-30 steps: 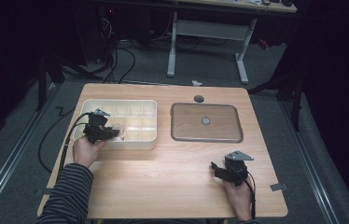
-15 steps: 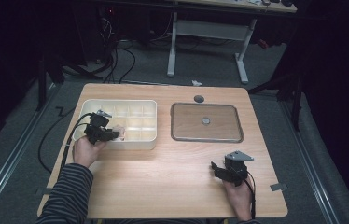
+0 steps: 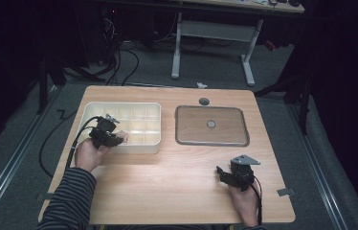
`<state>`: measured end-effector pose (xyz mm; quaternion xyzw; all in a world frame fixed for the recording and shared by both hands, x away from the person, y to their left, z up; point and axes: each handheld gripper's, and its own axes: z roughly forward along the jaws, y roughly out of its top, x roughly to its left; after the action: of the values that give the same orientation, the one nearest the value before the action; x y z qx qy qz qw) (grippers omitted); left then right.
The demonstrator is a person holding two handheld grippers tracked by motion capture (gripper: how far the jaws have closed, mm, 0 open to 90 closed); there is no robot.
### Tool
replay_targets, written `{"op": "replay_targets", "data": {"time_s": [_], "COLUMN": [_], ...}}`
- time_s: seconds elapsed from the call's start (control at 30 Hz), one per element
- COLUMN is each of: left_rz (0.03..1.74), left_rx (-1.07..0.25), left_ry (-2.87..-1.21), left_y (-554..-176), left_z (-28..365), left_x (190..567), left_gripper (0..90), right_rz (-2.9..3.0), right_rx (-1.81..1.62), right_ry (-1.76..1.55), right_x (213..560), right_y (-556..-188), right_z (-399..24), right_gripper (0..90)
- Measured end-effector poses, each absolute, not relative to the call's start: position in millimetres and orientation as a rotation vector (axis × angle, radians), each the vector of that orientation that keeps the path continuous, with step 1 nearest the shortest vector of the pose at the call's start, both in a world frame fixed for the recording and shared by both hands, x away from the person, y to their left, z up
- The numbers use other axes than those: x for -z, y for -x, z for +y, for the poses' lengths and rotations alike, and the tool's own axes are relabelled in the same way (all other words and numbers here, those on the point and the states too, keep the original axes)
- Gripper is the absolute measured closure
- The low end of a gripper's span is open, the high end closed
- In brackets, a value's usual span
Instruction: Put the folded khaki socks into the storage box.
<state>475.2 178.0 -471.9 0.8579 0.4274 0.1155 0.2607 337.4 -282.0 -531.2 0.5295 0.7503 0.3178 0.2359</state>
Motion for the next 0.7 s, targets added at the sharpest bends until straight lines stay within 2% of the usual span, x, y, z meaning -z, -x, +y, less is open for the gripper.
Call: {"op": "replay_targets", "data": {"time_s": [0.2, 0.37, 0.5, 0.7], "left_rz": [1.190, 1.177, 1.171, 1.177], "left_rx": [-0.301, -0.343, -0.375, -0.381], "left_ry": [-2.240, -2.185, -2.151, -2.163], "left_y": [-474, -472, -472, -477], "left_z": [182, 184, 183, 179], "left_x": [467, 457, 452, 454], "left_gripper": [58.6, 57.8, 62.0, 76.6], "right_rz": [2.058, 2.058, 2.058, 2.058], "right_rx": [-0.873, -0.873, -0.873, -0.873], "right_ry": [-1.453, -1.453, -1.453, -1.453], "right_x": [531, 531, 531, 531], "right_y": [-337, -337, -337, -337], "right_z": [-282, -282, -282, -282], "right_gripper": [35.1, 35.1, 35.1, 35.1]}}
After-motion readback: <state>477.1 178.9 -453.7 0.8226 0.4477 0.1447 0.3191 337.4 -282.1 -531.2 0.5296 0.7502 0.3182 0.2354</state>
